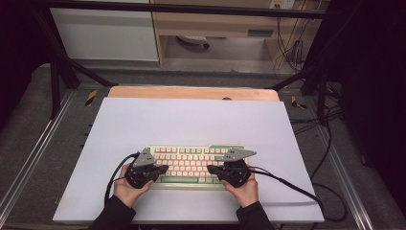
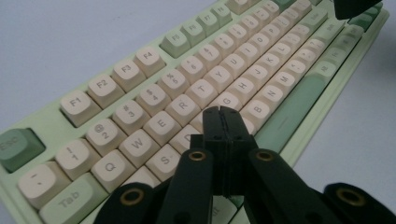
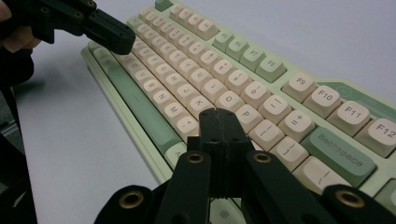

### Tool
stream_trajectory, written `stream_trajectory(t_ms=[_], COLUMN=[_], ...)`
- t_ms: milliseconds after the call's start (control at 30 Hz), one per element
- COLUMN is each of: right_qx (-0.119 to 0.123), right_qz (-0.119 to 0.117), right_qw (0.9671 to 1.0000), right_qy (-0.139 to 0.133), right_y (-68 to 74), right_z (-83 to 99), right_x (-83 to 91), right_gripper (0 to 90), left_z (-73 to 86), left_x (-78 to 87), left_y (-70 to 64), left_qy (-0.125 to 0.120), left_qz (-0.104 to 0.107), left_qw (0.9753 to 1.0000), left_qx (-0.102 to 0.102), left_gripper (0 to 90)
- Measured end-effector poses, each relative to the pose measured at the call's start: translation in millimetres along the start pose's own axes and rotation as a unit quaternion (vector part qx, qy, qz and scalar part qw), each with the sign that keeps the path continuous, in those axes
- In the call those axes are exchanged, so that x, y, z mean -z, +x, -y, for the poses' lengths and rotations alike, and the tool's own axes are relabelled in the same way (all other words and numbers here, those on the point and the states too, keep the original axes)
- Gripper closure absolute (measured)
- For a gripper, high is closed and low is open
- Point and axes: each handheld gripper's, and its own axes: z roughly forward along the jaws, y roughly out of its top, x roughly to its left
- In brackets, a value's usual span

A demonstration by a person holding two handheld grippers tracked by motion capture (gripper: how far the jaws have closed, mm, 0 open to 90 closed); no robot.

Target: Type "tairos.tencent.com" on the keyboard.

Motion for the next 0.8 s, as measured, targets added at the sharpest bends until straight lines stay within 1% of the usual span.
stream_trajectory(t_ms=[100, 200, 467, 800], right_qx=[0.001, 0.001, 0.001, 0.0], right_qz=[0.0, 0.001, 0.0, 0.0], right_qw=[1.0, 1.0, 1.0, 1.0], right_qy=[-0.002, -0.002, 0.0, 0.001], right_y=[-0.2, -0.2, -0.1, -0.1], right_z=[-0.2, -0.2, 0.0, 0.2], right_x=[0.0, 0.2, -0.1, -1.0], right_gripper=[90.0, 90.0, 90.0, 90.0], left_z=[-2.0, -3.5, -5.9, -8.4], left_x=[1.6, 1.1, -3.1, -9.3], left_y=[3.3, 5.0, 8.6, 17.2], left_qy=[0.0, 0.0, 0.002, 0.003], left_qz=[-0.006, -0.008, -0.011, -0.023], left_qw=[1.0, 1.0, 0.9999, 0.9995], left_qx=[0.004, 0.006, 0.009, 0.019], left_gripper=[90.0, 90.0, 90.0, 90.0])
